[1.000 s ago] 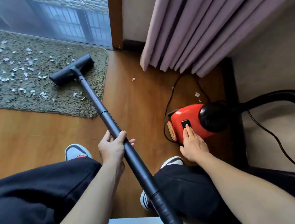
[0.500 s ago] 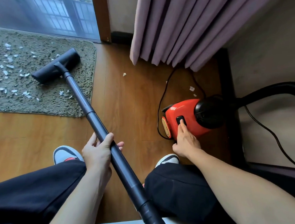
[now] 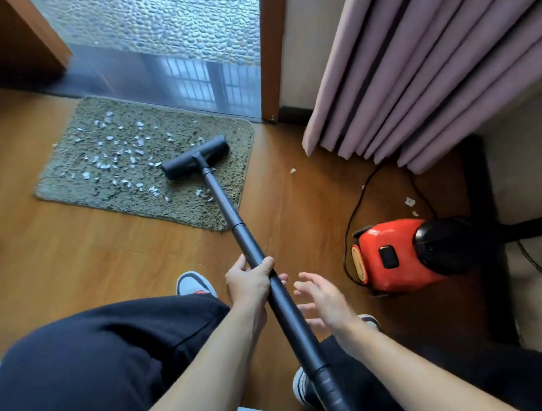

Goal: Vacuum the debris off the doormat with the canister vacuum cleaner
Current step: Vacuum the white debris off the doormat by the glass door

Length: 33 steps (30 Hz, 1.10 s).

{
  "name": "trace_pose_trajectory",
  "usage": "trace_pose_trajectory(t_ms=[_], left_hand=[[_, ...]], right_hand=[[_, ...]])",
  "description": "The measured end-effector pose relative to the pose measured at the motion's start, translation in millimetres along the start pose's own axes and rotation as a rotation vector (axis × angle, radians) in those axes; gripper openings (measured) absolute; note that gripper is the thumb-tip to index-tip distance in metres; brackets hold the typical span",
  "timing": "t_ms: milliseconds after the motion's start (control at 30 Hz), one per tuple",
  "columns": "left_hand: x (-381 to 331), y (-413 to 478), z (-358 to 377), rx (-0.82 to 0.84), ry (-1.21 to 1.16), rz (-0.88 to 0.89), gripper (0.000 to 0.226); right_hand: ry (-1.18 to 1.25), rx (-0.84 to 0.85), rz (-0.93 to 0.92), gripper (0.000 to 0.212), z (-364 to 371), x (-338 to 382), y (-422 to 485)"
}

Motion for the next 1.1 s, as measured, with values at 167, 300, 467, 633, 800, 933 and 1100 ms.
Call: trace_pose_trajectory(t_ms=[167,300,467,633,800,933,1100], left_hand=[[5,-16,-28,-0.031,0.036,-0.015,0.015],[5,-29,-49,-0.051,0.058,-0.02,0.016],[1,-35,-62,-0.028,0.224,0.028,0.024],[13,-30,-41,0.171,-0.141,-0.13,0.014],[28,-29,-32,0.122,-0.188,-0.139,0.003],[45,-28,-27,0.092,-0.165,-0.16,0.01],[52,-21,-32,0.056,-0.134,-0.169,0.019]], right_hand=[[0.341,0.283,0.103,0.032,75,23,-66],[0.175,0.291,0.086,0.043,87,26,-89],[0.134,0.208,0.052,0.024,87,20,-105],[0.194,0.199,0.05,0.015,85,13,-125],[0.168,0.184,0.074,0.019,73,1,-135],[0.124,0.175,0.091,0.022,61,-5,-139],[0.079,0.176,0.103,0.019,65,-9,-138]])
Point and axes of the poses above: each hand's wrist, its own y-axis towards the middle knuckle, its own z-axis out of the palm, x = y × z, the point moved 10 cm from there along y, towards the middle knuckle, and after that the axes turned 10 degrees about -z, right-handed, at the moved point
